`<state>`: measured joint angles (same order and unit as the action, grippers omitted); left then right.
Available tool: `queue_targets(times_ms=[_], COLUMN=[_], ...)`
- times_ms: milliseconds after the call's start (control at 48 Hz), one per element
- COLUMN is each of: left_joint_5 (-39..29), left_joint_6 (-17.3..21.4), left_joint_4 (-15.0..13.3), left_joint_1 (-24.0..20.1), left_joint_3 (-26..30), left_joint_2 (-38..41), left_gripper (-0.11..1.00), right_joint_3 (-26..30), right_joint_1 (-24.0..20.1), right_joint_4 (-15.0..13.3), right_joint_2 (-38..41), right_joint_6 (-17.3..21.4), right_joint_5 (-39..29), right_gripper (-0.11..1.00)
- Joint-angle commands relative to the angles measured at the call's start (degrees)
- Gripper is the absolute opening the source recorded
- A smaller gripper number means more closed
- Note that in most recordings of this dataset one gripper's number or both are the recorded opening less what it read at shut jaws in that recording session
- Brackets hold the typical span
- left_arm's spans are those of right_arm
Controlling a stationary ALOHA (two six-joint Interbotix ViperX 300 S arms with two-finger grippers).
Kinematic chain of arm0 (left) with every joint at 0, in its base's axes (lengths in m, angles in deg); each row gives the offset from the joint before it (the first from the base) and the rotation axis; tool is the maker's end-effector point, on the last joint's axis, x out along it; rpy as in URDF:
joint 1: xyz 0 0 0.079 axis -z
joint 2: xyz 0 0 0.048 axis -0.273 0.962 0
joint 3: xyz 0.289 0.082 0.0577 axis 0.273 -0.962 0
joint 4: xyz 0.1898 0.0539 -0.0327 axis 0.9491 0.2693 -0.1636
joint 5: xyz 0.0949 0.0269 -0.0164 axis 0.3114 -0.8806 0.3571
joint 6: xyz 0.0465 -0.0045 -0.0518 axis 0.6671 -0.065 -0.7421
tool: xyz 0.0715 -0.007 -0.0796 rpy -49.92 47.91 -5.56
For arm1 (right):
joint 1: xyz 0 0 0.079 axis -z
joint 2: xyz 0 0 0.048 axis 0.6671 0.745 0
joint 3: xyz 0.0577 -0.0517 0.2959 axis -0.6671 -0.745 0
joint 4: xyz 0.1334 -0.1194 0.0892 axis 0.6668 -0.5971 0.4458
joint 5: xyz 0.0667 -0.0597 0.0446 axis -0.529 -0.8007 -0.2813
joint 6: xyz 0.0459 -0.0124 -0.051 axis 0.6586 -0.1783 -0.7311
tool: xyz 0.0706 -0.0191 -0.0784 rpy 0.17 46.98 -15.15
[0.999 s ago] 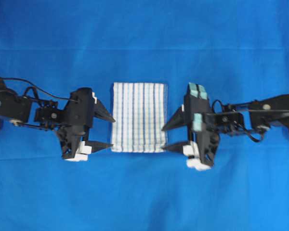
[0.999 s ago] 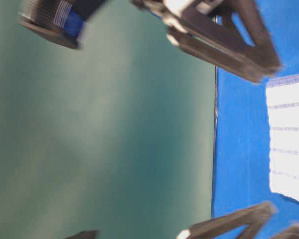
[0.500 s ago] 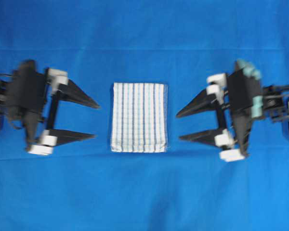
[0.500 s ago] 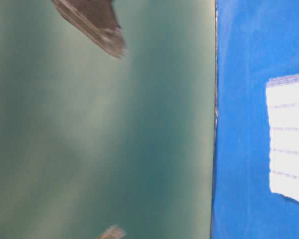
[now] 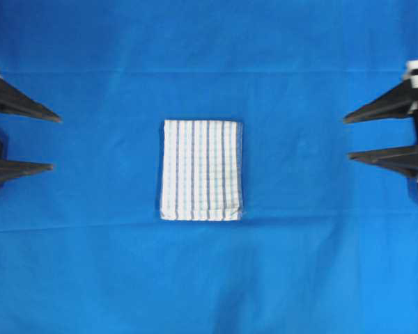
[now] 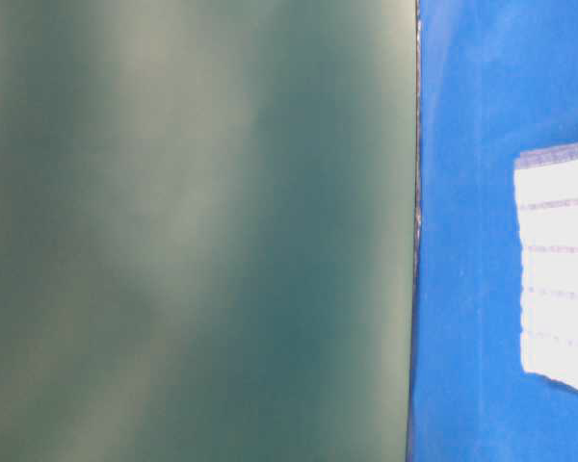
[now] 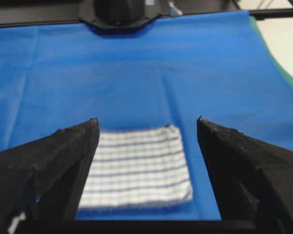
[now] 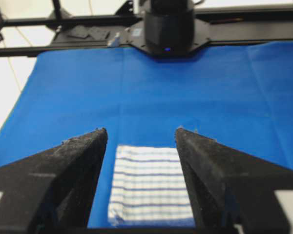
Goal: Fold a vertical towel.
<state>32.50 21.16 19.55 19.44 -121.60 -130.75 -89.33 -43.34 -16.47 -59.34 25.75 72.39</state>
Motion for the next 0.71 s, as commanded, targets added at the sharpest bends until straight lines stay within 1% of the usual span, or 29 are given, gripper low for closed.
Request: queue_targets(times_ms=[0,167,312,396,479,541,687], left_joint_5=[-0.18,-0.62,-0.62,-0.62,-0.26,-0.26,-0.35], left_joint_6=[0.00,-0.62,-1.76,-2.90,-3.78,-3.78,-3.78], left_joint_4=[0.00,0.00,0.00,0.00,0.00,0.00,0.00], left_joint_1=[-1.32,-3.16,-4.39,-5.19,-5.80,-5.89,-5.89], left_joint_3=[-1.41,-8.17,-12.13,-13.45,-14.33,-14.24,-14.33], left_joint_2=[-3.78,-12.04,-15.03,-14.94,-14.33,-14.33,-14.41], left_gripper=[0.77,0.76,0.76,0.76,0.76,0.76,0.76], right_joint_3=[-2.11,-8.70,-13.54,-15.82,-17.31,-18.11,-18.72], right_joint_1=[1.67,5.10,7.12,8.17,8.26,8.35,8.35], right_joint_4=[-0.18,-0.18,0.18,0.88,1.85,2.46,2.81], right_joint_2=[-3.69,-9.23,-10.99,-10.63,-9.76,-8.53,-6.59], right_joint_6=[-0.09,-0.09,0.44,0.53,0.53,0.53,0.53], right_joint_5=[0.09,0.09,0.62,1.76,3.34,4.39,5.89], right_gripper=[0.62,0.62,0.62,0.61,0.61,0.61,0.61])
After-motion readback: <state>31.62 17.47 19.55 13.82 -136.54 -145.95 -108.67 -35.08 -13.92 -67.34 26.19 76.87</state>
